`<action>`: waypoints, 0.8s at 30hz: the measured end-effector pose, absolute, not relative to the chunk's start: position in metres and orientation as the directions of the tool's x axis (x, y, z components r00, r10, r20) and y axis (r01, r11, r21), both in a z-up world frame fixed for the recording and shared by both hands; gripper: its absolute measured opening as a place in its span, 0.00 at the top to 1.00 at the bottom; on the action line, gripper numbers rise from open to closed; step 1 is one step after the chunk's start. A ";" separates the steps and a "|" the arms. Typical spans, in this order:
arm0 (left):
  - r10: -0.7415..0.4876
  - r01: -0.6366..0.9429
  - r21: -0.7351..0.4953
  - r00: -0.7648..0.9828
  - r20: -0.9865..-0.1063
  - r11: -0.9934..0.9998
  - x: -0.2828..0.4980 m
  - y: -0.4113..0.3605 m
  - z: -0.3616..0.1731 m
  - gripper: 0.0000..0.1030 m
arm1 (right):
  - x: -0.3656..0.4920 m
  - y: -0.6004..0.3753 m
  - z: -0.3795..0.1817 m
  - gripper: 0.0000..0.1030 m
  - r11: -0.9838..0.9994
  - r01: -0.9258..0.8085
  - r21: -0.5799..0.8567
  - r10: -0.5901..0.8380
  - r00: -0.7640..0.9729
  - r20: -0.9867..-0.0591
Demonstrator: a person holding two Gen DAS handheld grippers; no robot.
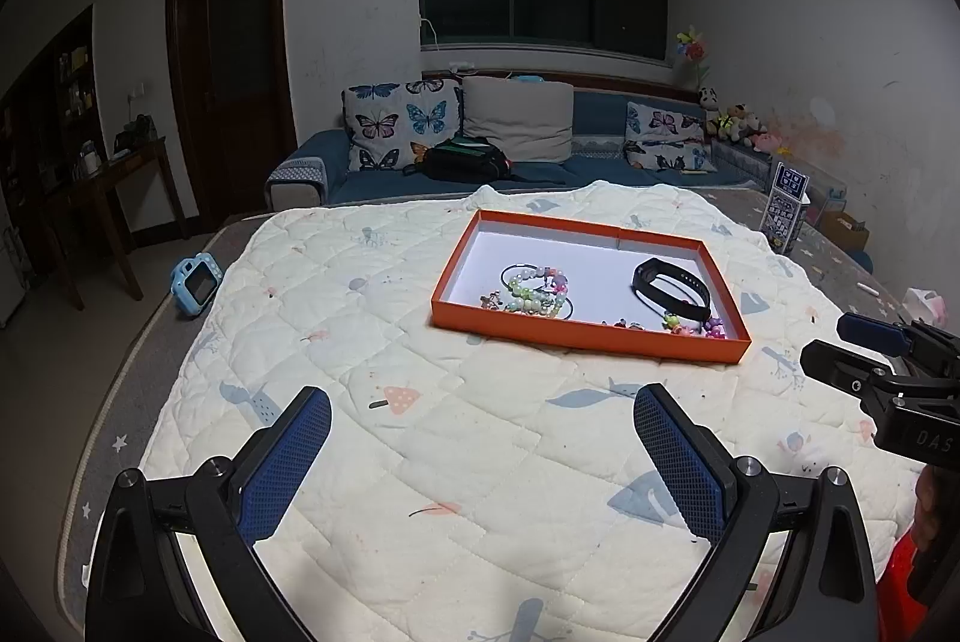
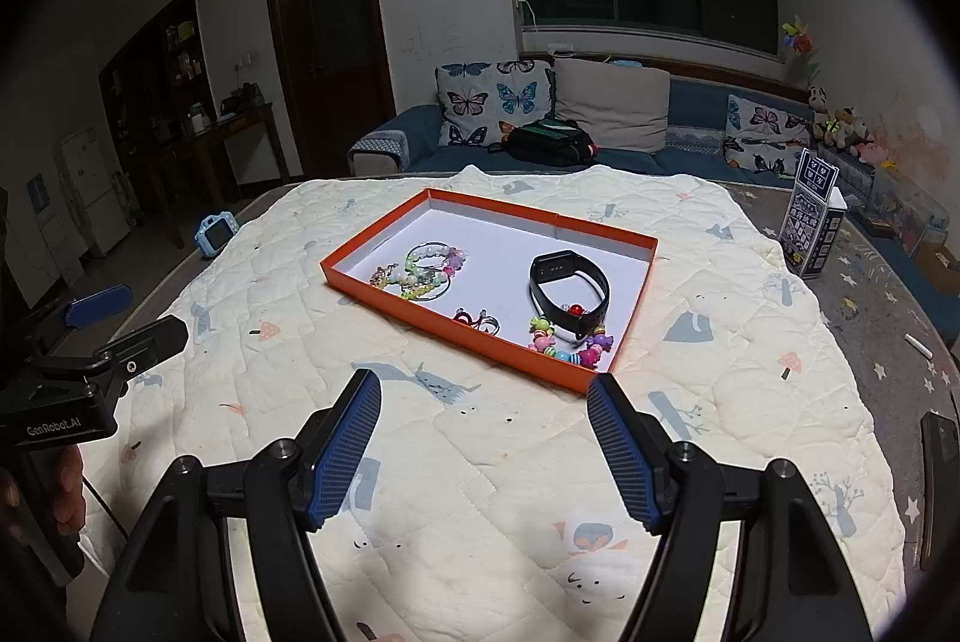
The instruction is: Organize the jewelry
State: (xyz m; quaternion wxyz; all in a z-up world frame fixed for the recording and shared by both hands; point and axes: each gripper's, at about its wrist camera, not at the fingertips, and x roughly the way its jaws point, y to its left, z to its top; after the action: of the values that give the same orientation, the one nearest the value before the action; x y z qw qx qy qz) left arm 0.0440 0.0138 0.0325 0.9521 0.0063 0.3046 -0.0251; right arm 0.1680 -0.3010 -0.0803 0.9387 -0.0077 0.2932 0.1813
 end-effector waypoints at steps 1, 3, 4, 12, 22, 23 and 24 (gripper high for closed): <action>-0.044 0.051 -0.003 0.813 -0.581 0.999 0.044 0.014 0.033 0.00 | 0.168 -0.301 -0.080 0.24 0.934 -0.345 0.092 0.336 0.762 -0.553; -0.043 0.051 -0.003 0.813 -0.581 0.999 0.044 0.014 0.033 0.00 | 0.168 -0.301 -0.080 0.24 0.934 -0.346 0.093 0.337 0.762 -0.554; -0.043 0.051 -0.003 0.813 -0.580 0.999 0.044 0.014 0.033 0.00 | 0.168 -0.301 -0.080 0.24 0.934 -0.346 0.092 0.337 0.762 -0.553; -0.044 0.052 -0.003 0.813 -0.581 0.999 0.044 0.014 0.032 0.00 | 0.168 -0.301 -0.081 0.24 0.933 -0.347 0.093 0.338 0.761 -0.553; -0.044 0.053 -0.002 0.810 -0.584 0.999 0.045 0.012 0.028 0.00 | 0.168 -0.299 -0.080 0.24 0.932 -0.349 0.097 0.342 0.760 -0.552; -0.043 0.053 -0.001 0.810 -0.584 0.999 0.045 0.012 0.028 0.00 | 0.168 -0.298 -0.080 0.24 0.932 -0.350 0.096 0.342 0.760 -0.552; -0.042 0.052 0.000 0.810 -0.584 0.999 0.045 0.012 0.026 0.00 | 0.168 -0.299 -0.080 0.24 0.932 -0.349 0.096 0.342 0.759 -0.554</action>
State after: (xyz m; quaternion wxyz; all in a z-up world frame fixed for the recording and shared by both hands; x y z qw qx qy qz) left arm 0.0450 0.0115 0.0261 0.9514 0.0079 0.3069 -0.0248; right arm 0.1685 -0.2985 -0.0801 0.9379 -0.0063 0.2938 0.1843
